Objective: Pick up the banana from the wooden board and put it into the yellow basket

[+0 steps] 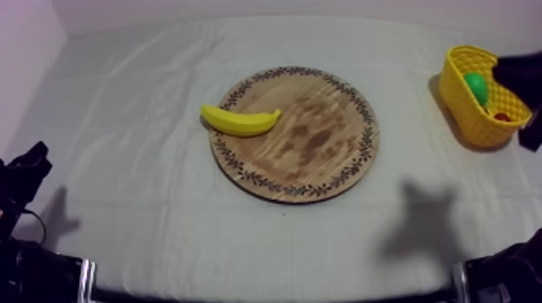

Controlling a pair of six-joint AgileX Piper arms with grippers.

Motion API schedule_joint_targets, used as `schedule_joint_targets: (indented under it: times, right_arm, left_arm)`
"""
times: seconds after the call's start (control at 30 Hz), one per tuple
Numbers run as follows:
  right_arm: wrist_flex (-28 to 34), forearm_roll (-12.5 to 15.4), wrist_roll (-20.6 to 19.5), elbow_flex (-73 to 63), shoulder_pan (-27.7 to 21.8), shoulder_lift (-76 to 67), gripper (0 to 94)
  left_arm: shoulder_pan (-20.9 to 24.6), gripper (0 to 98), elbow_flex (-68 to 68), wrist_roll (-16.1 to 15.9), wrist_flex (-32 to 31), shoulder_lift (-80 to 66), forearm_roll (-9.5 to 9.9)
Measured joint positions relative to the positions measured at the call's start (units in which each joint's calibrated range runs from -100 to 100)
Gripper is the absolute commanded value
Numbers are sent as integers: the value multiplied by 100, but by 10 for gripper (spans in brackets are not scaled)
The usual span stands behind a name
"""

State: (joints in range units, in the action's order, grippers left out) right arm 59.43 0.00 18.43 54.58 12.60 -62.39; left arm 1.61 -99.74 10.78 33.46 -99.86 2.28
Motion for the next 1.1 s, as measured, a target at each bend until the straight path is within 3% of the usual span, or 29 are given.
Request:
schedule_joint_targets:
  times: [0.23, 0.6, 1.1]
  right_arm:
    - [242, -80, 239, -1524, 493, 1371, 123]
    - [538, -356, 258, -3410, 1247, 3537, 124]
    - [69, -721, -85, -4263, 1955, 6199, 131]
  left_arm:
    - [0, 1, 0, 0, 0, 0, 0]
    - [0, 1, 0, 0, 0, 0, 0]
    - [0, 1, 0, 0, 0, 0, 0]
